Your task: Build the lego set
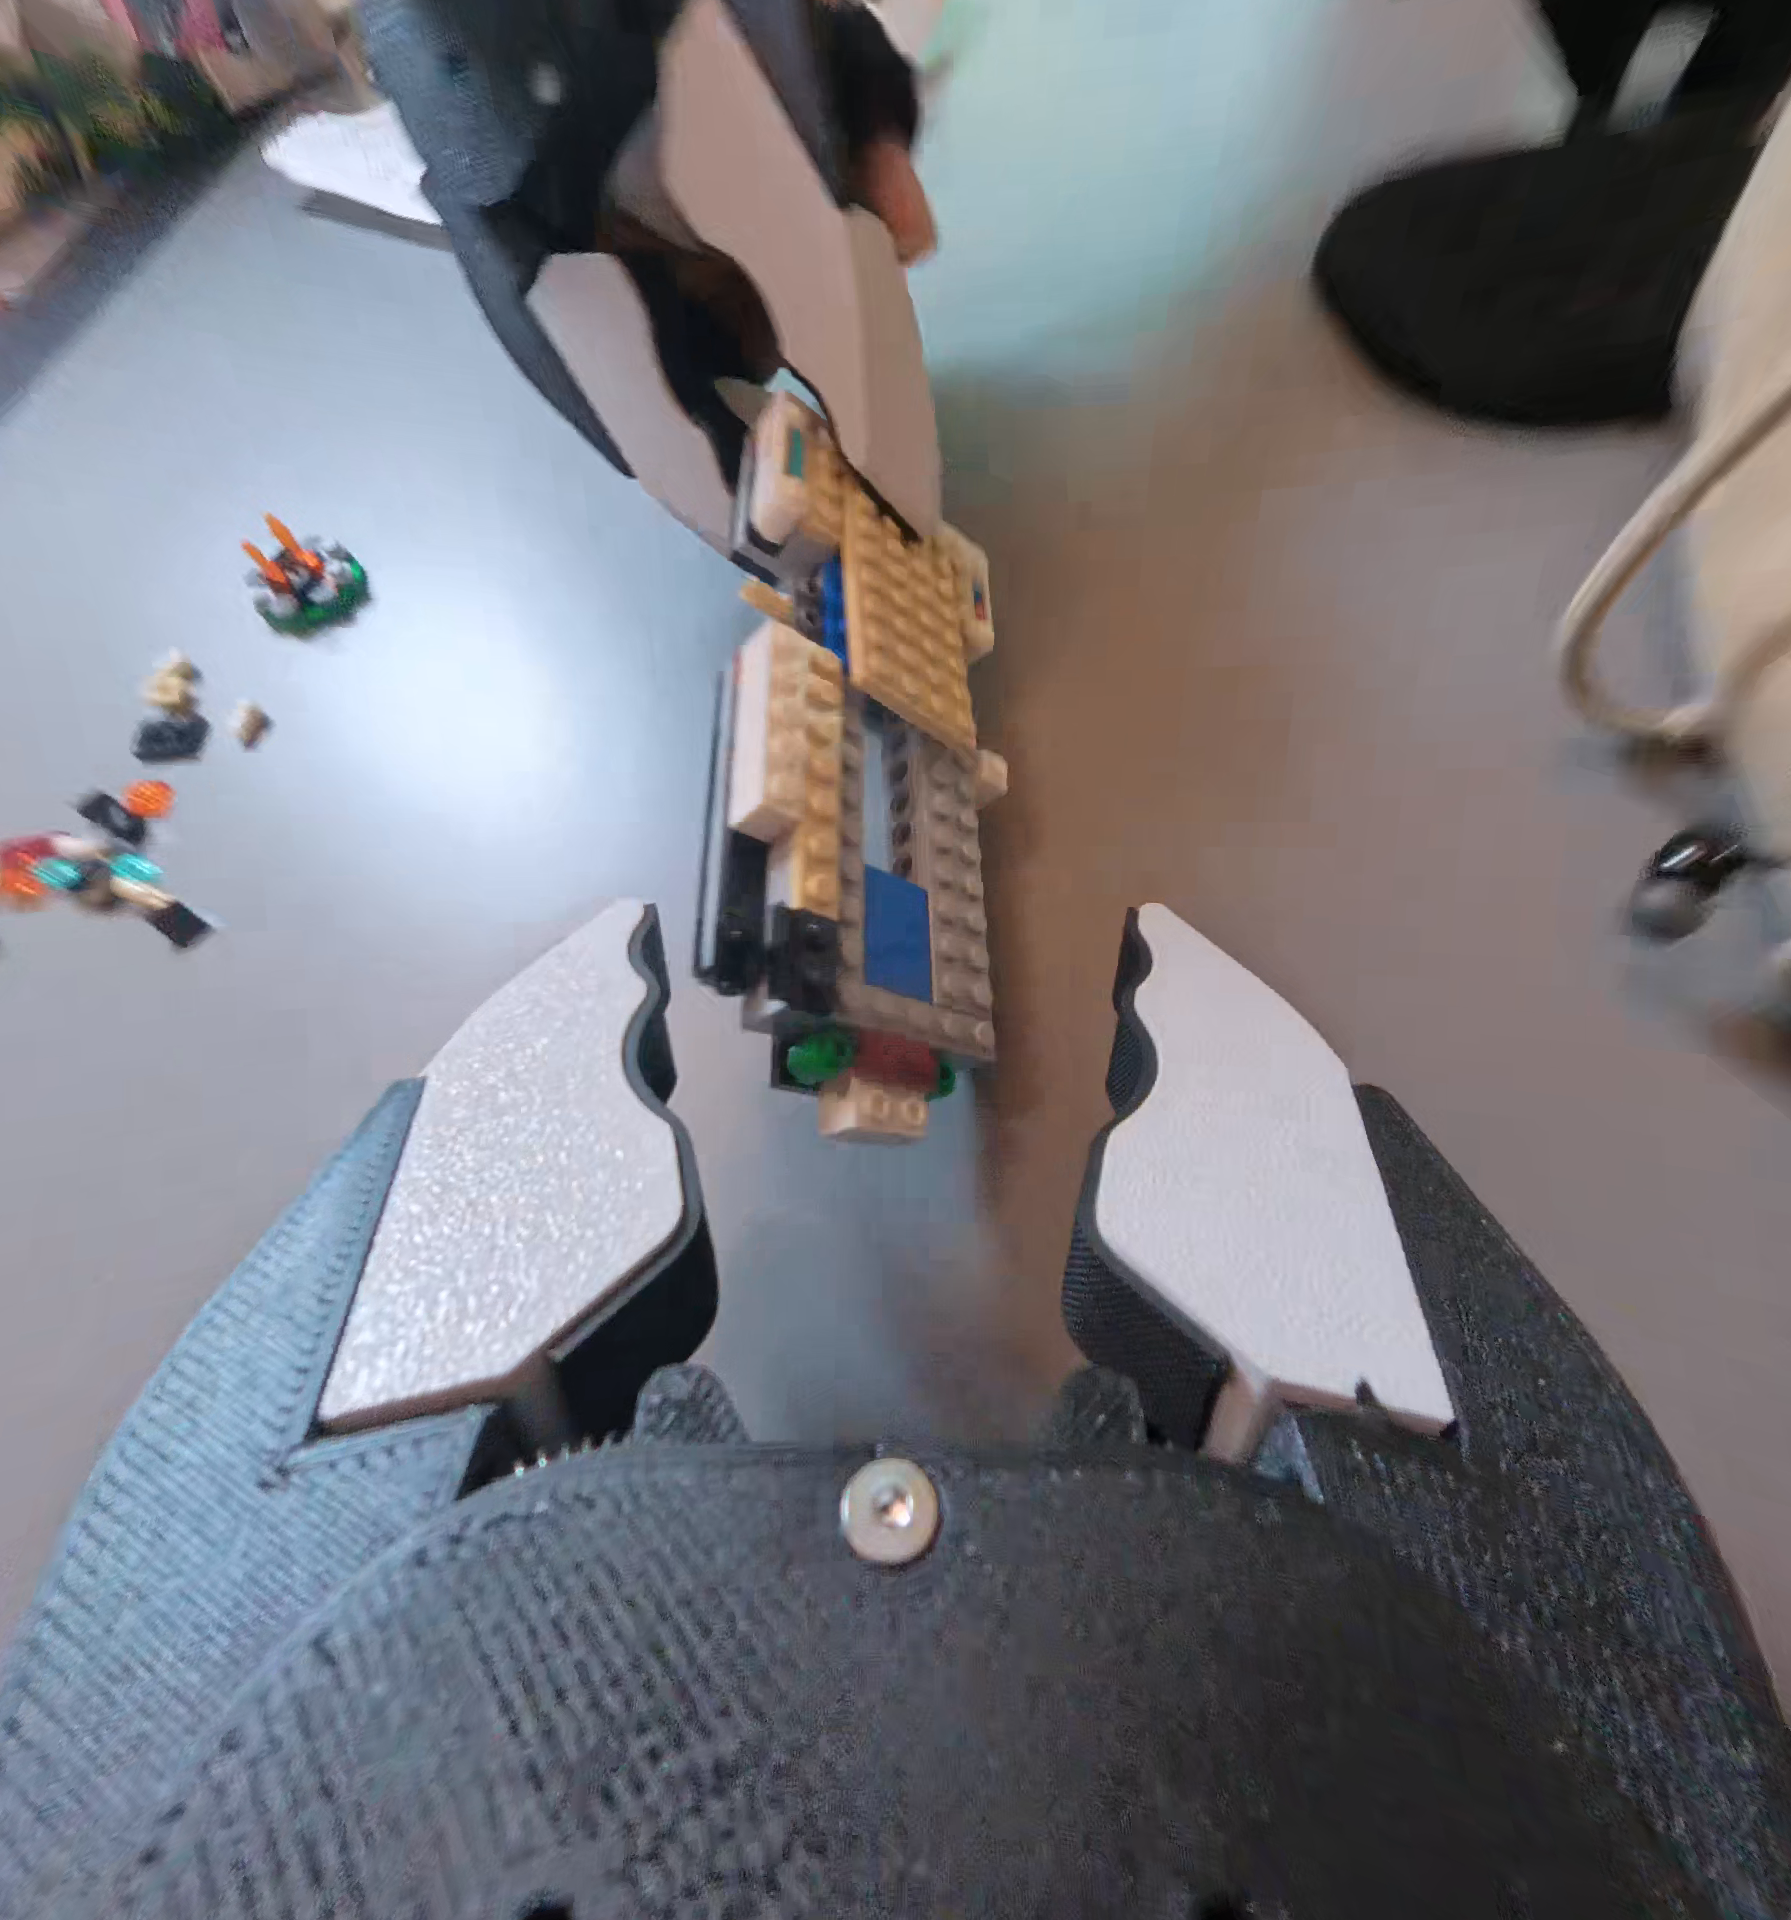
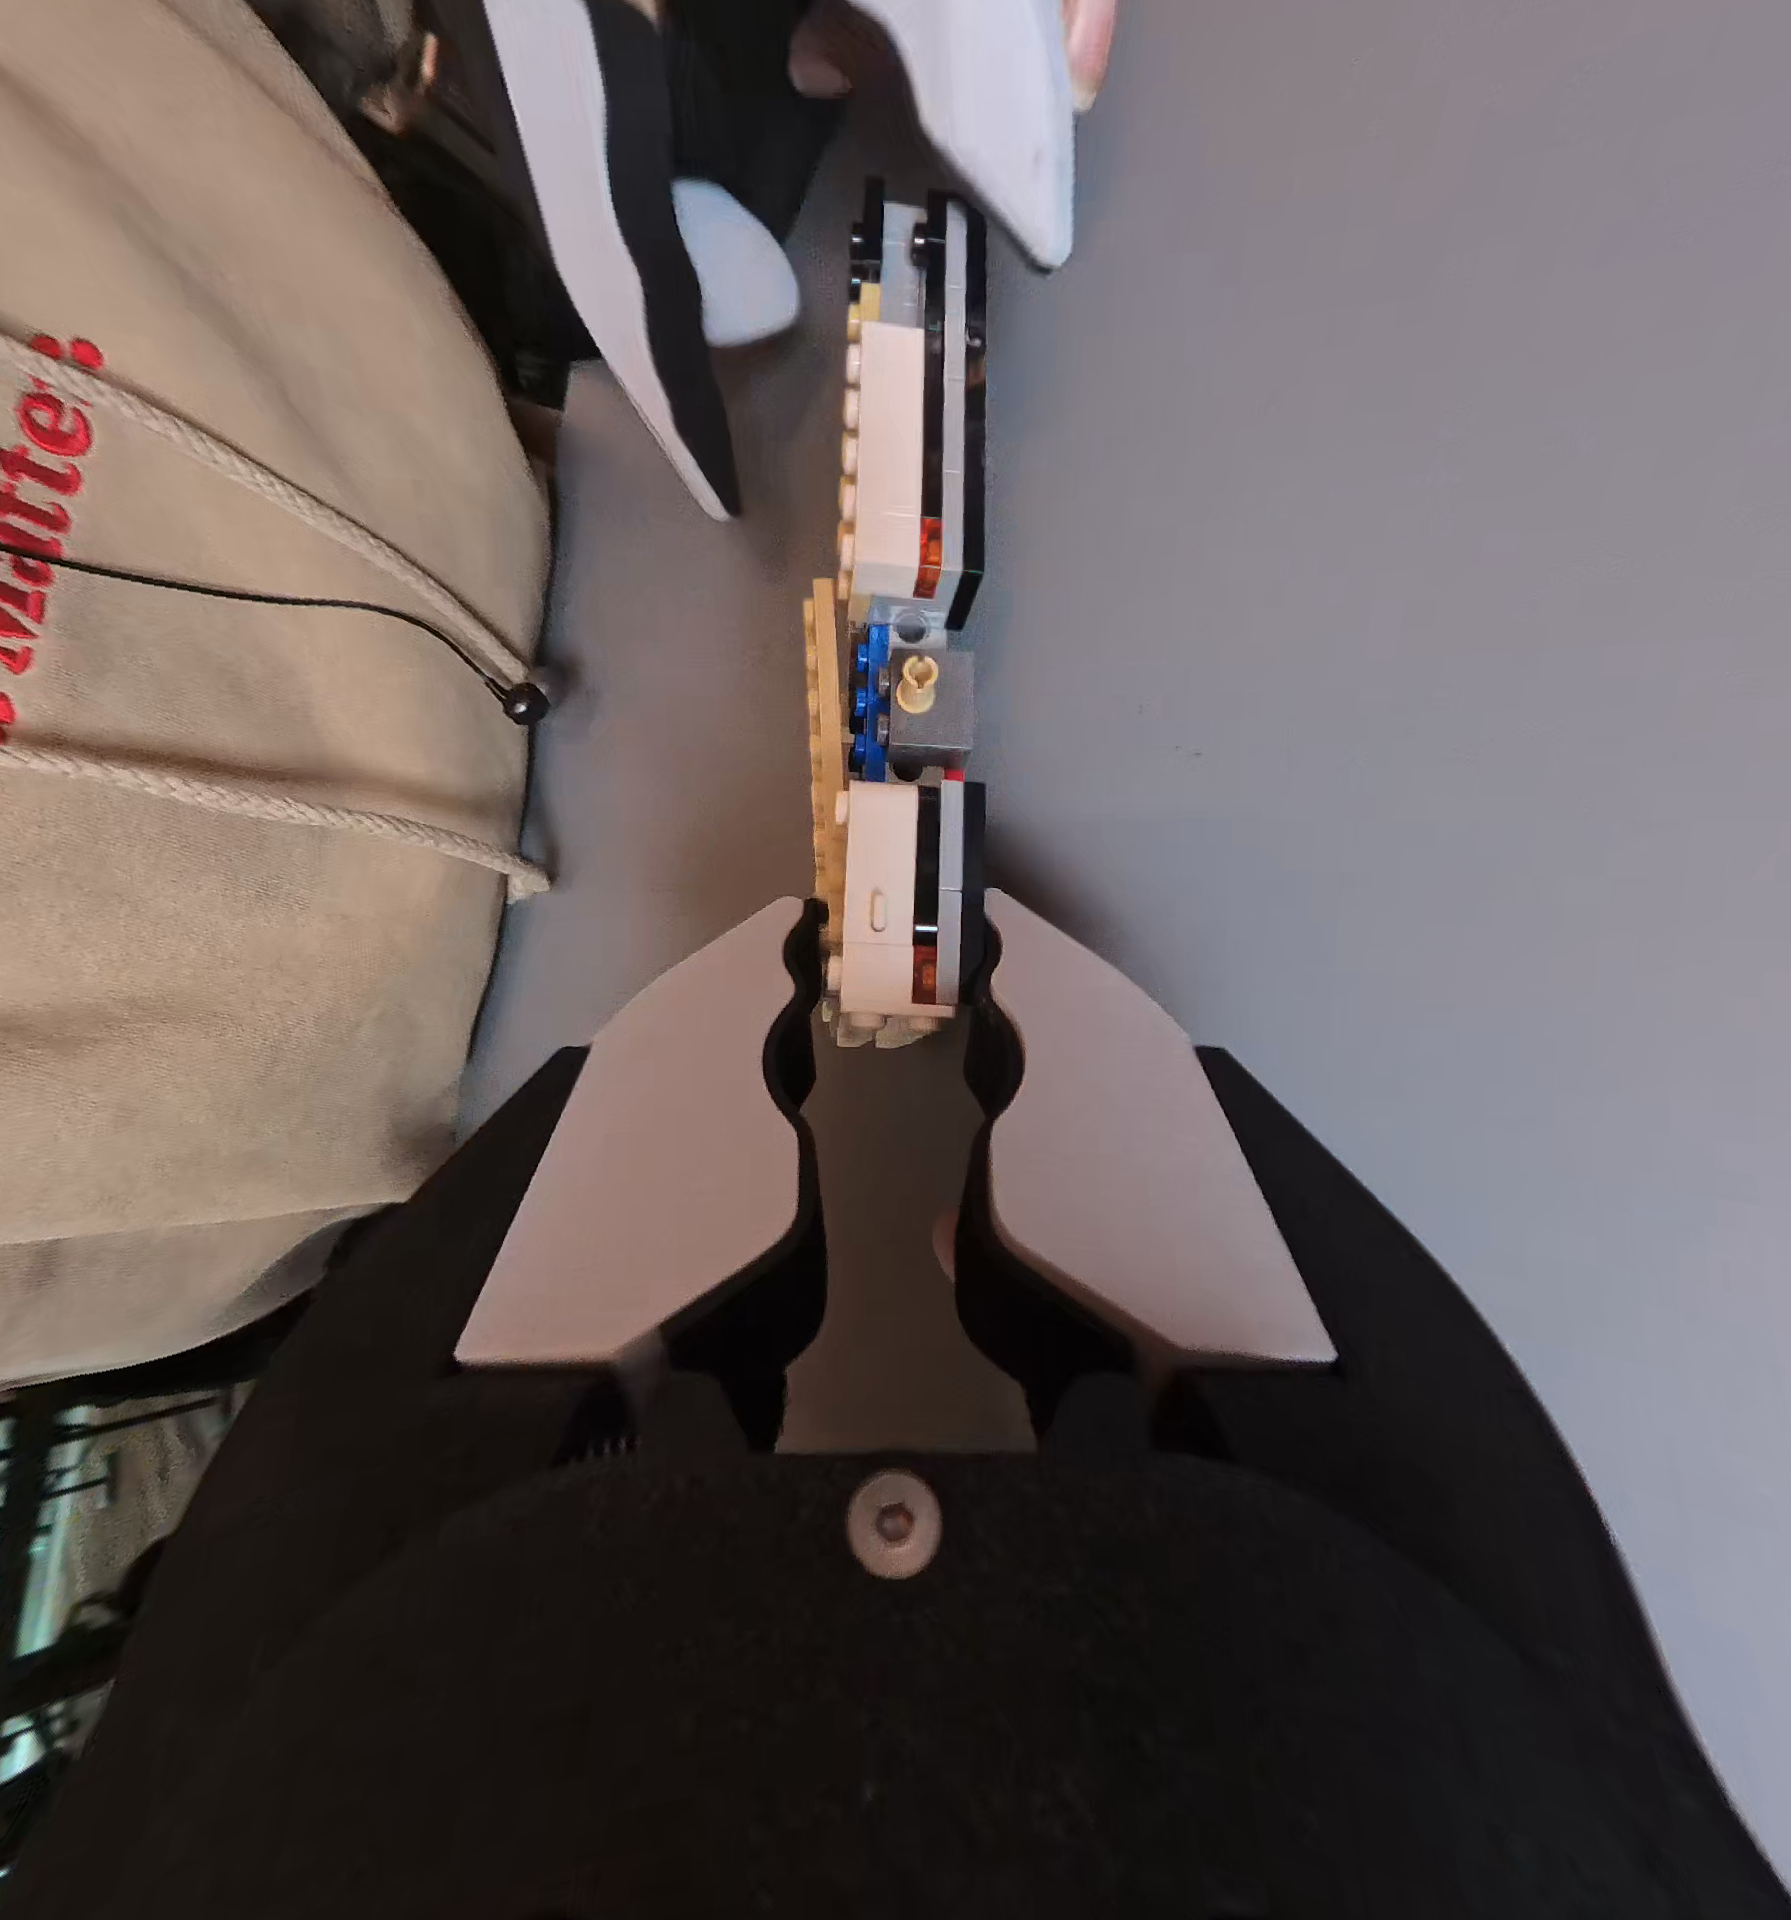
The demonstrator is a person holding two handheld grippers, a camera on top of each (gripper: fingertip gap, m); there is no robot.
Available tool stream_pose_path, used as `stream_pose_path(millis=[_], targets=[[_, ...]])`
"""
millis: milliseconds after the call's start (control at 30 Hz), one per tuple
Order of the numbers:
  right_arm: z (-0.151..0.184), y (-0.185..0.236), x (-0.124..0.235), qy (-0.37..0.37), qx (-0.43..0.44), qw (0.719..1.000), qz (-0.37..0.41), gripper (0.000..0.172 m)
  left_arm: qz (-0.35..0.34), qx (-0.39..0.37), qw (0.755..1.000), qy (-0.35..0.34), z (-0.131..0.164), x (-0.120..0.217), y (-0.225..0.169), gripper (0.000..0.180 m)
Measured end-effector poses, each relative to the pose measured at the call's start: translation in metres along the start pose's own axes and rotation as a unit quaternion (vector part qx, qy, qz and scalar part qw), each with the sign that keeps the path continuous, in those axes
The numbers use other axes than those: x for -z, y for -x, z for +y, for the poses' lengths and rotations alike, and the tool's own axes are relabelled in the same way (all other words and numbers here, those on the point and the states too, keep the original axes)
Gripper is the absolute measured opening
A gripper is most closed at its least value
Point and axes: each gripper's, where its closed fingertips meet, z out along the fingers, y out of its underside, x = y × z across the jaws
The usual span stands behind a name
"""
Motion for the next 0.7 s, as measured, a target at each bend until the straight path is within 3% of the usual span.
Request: stream_pose_path(millis=[67, 133, 300, 400, 467, 700], targets=[[-0.001, 0.004, 0.001, 0.005, 0.022, 0.999, 0.032, 0.026, 0.035, 0.064, 0.997, -0.006, -0.009, 0.008, 0.003, 0.080], [-0.003, 0.007, 0.001, 0.009, 0.045, 0.997, 0.068, 0.026, 0.037, 0.070, 0.997, 0.012, -0.017, 0.007, 0.006, 0.076], [-0.011, 0.018, 0.001, 0.020, 0.103, 0.983, 0.153, 0.025, 0.043, -0.013, 0.989, 0.143, -0.031, -0.023, -0.003, 0.071], [-0.013, 0.024, -0.001, 0.024, 0.129, 0.974, 0.186, 0.025, 0.048, -0.036, 0.978, 0.202, -0.029, -0.037, -0.005, 0.055], [-0.013, 0.025, -0.001, 0.021, 0.138, 0.968, 0.209, 0.025, 0.055, -0.042, 0.975, 0.213, -0.030, -0.041, -0.011, 0.040], [-0.004, 0.025, -0.010, -0.004, 0.174, 0.949, 0.262, 0.025, 0.057, -0.034, 0.971, 0.228, -0.023, -0.048, -0.020, 0.028]])
